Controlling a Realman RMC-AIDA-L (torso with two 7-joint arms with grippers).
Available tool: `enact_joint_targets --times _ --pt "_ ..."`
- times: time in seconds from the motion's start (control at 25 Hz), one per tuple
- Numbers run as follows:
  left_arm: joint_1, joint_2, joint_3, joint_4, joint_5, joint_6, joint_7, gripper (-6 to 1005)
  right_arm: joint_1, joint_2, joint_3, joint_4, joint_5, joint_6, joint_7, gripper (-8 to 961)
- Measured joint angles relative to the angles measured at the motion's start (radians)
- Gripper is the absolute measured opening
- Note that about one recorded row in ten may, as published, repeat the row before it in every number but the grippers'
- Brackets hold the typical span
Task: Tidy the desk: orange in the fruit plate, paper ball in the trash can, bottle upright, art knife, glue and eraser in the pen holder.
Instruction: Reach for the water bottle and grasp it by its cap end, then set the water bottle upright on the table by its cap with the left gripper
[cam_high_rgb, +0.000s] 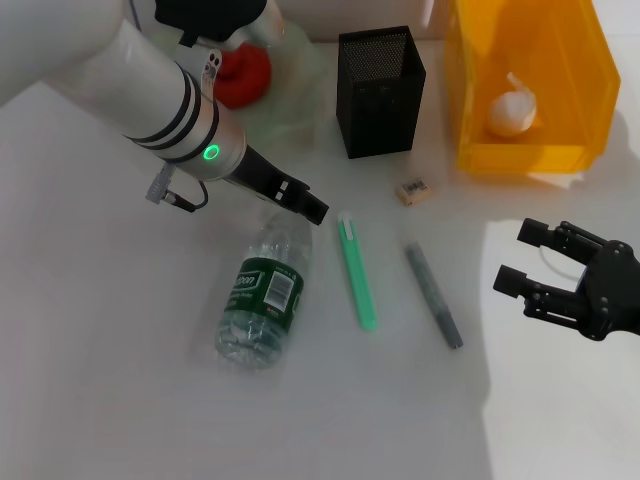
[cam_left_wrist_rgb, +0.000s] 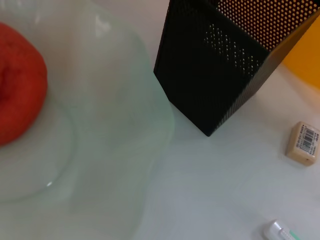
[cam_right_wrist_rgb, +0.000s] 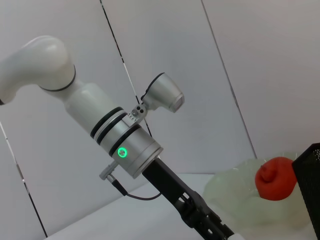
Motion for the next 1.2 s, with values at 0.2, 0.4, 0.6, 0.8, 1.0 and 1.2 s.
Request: enact_joint_targets --times 0.2,0.4,0.6,0.8,1.0,1.2 --pt "0.005 0.000 0.028 -0.004 -0.004 -0.023 -0.002 720 0.001 0.001 0.002 0.002 0.000 0.000 0.003 846" --pt "0.006 0.000 0.046 -0.005 -0.004 -0.033 -0.006 715 0.005 0.002 0.000 0.002 0.000 -0.001 0.020 846" --pt "0.008 0.000 0.077 -0.007 -0.004 -0.050 -0.008 710 0.006 0.002 0.000 0.002 0.000 -0.001 0.024 846" --pt "0.010 0.000 0.092 -0.002 -0.004 -0.050 -0.006 551 0.007 0.004 0.003 0.002 0.000 0.000 0.025 846" --pt "0.023 0.000 0.119 0.032 0.001 -0.046 0.003 479 0.006 0.006 0.005 0.002 0.000 0.000 0.025 846" --pt "0.133 0.005 0.137 0.241 -0.002 -0.010 0.044 462 0.006 0.007 0.007 0.002 0.000 -0.001 0.025 846"
